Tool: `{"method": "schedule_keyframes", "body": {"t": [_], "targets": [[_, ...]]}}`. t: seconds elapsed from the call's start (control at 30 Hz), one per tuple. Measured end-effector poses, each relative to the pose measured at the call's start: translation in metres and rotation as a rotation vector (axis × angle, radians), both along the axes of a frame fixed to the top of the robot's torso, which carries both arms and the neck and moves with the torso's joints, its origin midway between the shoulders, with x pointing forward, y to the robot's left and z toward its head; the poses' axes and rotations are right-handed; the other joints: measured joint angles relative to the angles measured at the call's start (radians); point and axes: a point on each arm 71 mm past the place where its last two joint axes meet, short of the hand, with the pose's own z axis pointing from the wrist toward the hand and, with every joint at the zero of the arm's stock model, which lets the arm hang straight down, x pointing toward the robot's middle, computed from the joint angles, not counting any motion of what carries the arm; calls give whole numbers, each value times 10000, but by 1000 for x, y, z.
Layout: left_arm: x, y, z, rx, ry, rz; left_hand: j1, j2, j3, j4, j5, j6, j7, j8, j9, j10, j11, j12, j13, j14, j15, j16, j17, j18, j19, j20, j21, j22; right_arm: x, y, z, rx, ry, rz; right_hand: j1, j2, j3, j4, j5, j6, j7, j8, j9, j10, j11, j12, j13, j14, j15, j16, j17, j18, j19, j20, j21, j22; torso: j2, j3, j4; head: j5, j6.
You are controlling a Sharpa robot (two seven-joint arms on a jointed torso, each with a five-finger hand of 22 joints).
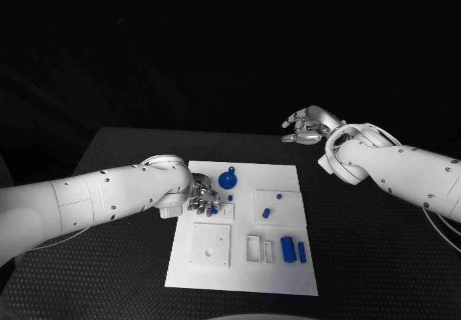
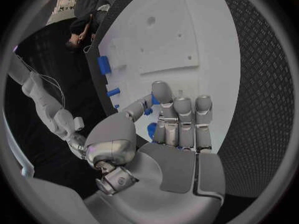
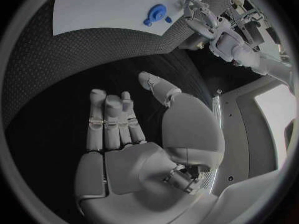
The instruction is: Assemble the parts on the task board
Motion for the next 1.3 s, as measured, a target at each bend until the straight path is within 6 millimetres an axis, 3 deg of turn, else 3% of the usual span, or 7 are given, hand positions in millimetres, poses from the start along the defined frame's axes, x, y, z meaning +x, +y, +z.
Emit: {"method": "schedule_keyframes", "body": {"t": [0.37,0.67,1.3], "targets": [[1,-2,0,78,-68,-57,-76,76,2,1,-117,0,0,30,61,0,0,174,43,45,-8,2,1,0,107,-35,40,-47,0,1,0,3,0,9,0,0,0,0,0,2,-13,0,0,0,0,-1,-9,0,0,0,0,1,0,0,0,0,0,-12,6,-11,1],[2,-6,1,415,-214,-409,368,-368,21,20,-73,124,-47,148,151,74,-71,351,79,175,-69,112,29,0,166,-48,78,-84,0,1,0,7,1,21,0,0,0,0,0,46,-2,10,0,0,0,-2,-10,0,0,0,-8,1,0,0,0,-1,1,-12,1,-15,1],[7,-12,2,860,-216,-852,535,-535,103,102,12,276,-71,273,244,84,-62,504,77,300,-105,152,75,1,161,-52,116,-103,0,2,0,9,0,28,0,0,0,0,0,22,17,36,0,0,0,12,-29,0,0,0,-17,1,0,0,0,-1,1,8,-3,-9,-12]]}}
